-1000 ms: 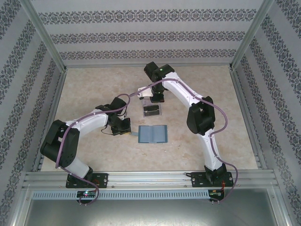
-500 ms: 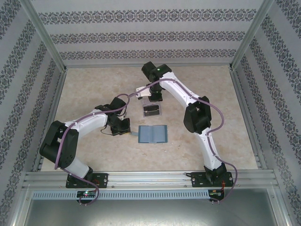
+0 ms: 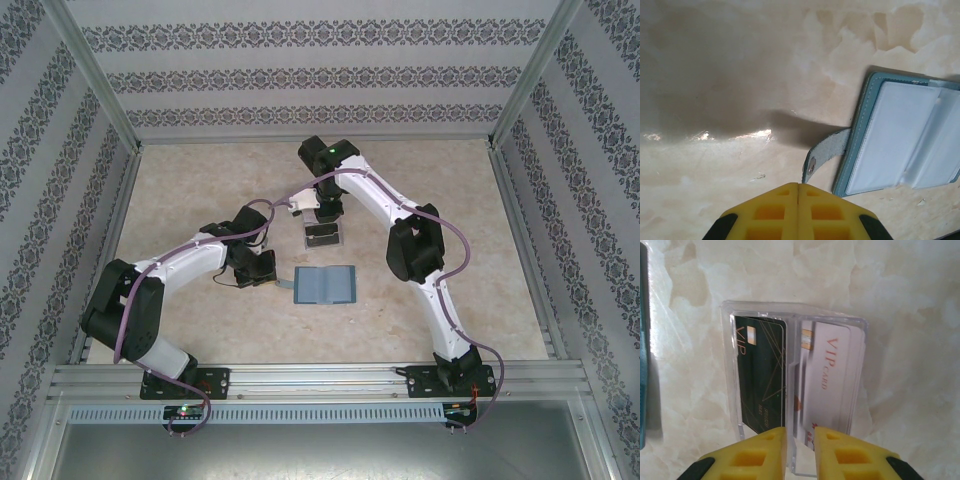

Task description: Take the credit cards out of the card holder

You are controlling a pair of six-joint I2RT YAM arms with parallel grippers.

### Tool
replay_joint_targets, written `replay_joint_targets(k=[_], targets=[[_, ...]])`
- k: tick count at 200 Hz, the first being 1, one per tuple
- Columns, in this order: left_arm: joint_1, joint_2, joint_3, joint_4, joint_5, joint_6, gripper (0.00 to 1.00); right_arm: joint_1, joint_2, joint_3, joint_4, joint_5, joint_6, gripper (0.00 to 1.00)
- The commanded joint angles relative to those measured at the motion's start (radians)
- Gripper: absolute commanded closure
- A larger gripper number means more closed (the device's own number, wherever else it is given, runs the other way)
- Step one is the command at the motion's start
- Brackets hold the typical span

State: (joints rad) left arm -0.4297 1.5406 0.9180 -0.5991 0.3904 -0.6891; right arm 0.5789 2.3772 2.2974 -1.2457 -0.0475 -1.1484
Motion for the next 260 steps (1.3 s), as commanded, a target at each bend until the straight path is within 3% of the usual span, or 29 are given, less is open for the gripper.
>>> replay_joint_targets(k=[1, 43, 67, 103, 119, 126, 139, 144, 160, 169, 172, 204, 260], targets=[[0.014, -0.025, -0.01, -0.033, -0.012, -0.009, 1.0, 0.007, -0.012, 0.014, 0.019, 0.062, 0.015, 0.76], [0.014, -0.027, -0.014, -0.019, -0.017, -0.003, 1.0, 0.004, -0.095, -0.069, 0.106, 0.091, 0.038, 0.74], [0.014, -0.029, -0.008, -0.007, -0.019, 0.025, 0.94, -0.001, -0.16, -0.15, 0.169, 0.09, 0.081, 0.68], [0.016, -0.025, 0.018, 0.001, -0.051, 0.059, 0.85, -0.011, -0.289, -0.327, 0.266, 0.076, 0.17, 0.47], [0.015, -0.01, 0.041, -0.002, -0.056, 0.074, 0.8, -0.011, -0.357, -0.443, 0.33, 0.07, 0.202, 0.25], [0.015, -0.005, 0.047, 0.0, -0.058, 0.08, 0.77, -0.011, -0.387, -0.489, 0.352, 0.069, 0.213, 0.2], [0.016, 0.001, 0.057, 0.004, -0.066, 0.089, 0.61, -0.013, -0.436, -0.563, 0.387, 0.072, 0.239, 0.17], [0.015, 0.001, 0.062, 0.006, -0.07, 0.093, 0.54, -0.015, -0.456, -0.596, 0.401, 0.076, 0.248, 0.03], [0.016, 0.003, 0.074, 0.013, -0.083, 0.112, 0.32, -0.023, -0.516, -0.689, 0.442, 0.082, 0.29, 0.02], [0.017, 0.002, 0.08, 0.019, -0.087, 0.129, 0.04, -0.028, -0.549, -0.741, 0.465, 0.083, 0.315, 0.02], [0.018, 0.001, 0.084, 0.019, -0.09, 0.135, 0.01, -0.029, -0.56, -0.757, 0.475, 0.084, 0.325, 0.02], [0.025, -0.014, 0.109, 0.022, -0.165, 0.194, 0.0, -0.052, -0.683, -0.955, 0.607, 0.084, 0.435, 0.02], [0.077, -0.097, 0.053, 0.112, -0.391, 0.329, 0.0, -0.152, -0.882, -1.304, 0.916, 0.162, 0.668, 0.02]])
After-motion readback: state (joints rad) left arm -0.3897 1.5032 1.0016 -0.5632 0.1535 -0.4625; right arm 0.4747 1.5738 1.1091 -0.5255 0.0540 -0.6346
